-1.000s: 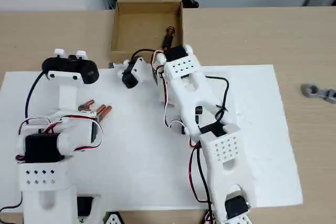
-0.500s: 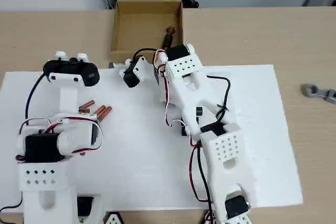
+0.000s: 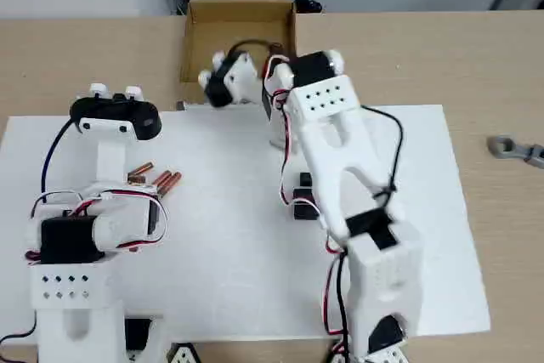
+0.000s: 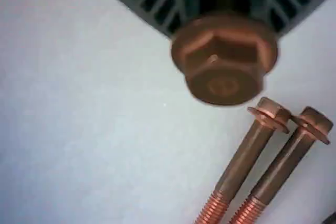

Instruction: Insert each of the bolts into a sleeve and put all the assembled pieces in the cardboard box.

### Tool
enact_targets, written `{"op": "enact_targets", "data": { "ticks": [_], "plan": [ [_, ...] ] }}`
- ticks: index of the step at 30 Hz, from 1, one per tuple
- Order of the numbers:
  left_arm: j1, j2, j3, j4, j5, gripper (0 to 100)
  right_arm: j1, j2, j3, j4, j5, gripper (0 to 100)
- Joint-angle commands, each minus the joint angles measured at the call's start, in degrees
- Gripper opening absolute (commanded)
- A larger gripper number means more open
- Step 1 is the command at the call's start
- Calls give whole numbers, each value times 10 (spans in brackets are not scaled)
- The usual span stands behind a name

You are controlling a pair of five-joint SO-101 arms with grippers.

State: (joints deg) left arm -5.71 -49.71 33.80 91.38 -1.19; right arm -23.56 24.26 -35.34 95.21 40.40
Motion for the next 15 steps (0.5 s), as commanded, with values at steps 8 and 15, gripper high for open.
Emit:
{"op": "enact_targets", "data": {
  "ticks": [8,15],
  "plan": [
    [-4,-12,-31,-21,-2,5,15,-341,-9,11,-295,2],
    [-4,-12,-32,-55,-2,5,17,-567,120,7,-366,2]
  ]
}}
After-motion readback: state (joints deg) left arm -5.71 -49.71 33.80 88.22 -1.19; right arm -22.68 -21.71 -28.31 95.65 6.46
